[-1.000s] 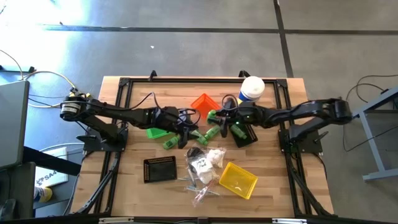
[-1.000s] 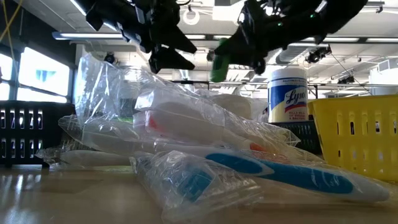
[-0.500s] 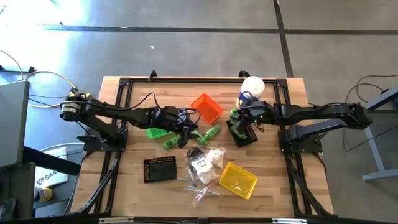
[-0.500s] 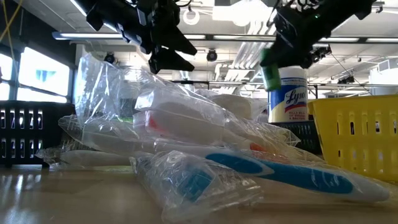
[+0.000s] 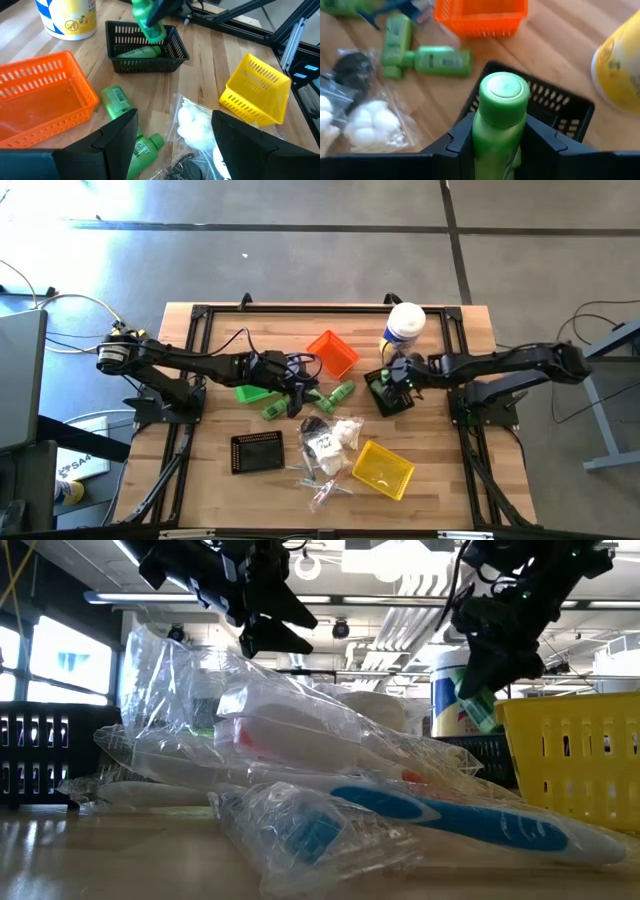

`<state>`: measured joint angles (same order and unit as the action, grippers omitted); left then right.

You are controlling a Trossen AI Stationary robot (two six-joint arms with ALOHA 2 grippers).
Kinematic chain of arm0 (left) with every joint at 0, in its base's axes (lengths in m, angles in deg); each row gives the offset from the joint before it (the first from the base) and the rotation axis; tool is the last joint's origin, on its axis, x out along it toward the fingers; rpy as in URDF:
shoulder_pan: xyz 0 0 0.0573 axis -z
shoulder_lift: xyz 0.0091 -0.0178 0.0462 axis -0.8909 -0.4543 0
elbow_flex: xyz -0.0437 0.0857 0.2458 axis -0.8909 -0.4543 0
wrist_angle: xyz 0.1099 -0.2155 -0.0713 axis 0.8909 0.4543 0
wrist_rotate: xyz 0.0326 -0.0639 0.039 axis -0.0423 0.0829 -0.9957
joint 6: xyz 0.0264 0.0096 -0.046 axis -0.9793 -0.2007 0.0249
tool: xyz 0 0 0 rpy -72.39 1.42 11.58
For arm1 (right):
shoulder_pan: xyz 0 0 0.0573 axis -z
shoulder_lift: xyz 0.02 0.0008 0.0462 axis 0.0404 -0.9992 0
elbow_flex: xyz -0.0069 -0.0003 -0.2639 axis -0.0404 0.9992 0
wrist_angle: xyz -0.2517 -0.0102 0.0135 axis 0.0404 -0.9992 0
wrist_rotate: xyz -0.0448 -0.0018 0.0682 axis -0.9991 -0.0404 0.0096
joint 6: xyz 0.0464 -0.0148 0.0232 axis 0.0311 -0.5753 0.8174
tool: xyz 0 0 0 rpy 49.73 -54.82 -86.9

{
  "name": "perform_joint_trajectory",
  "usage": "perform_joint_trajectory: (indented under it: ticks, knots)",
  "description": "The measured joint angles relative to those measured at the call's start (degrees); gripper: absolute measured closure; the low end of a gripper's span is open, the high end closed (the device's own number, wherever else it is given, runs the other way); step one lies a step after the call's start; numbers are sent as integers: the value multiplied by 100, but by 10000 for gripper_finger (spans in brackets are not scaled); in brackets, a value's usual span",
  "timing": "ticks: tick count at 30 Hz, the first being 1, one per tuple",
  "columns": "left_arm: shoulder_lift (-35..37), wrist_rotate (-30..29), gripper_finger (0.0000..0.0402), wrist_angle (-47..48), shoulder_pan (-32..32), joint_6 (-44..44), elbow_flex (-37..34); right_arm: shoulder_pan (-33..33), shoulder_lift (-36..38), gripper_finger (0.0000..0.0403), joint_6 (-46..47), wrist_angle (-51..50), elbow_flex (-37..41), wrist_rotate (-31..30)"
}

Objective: Pick & Place Travel size toiletries
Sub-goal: Put the green shampoo into the top black bin

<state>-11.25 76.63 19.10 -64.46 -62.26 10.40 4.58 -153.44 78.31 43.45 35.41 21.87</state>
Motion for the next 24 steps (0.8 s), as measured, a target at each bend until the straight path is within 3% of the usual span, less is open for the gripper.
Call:
perform_joint_trajectory:
  ticks: [8,15,24]
  knots:
    - [0,-15,153,1,0,2,0,-39,-447,278,44,4,0,455]
    - [0,-21,153,-9,0,2,-2,-39,-573,276,-11,31,0,345]
    - [0,-33,153,-9,0,2,-4,-39,-409,210,-184,66,0,168]
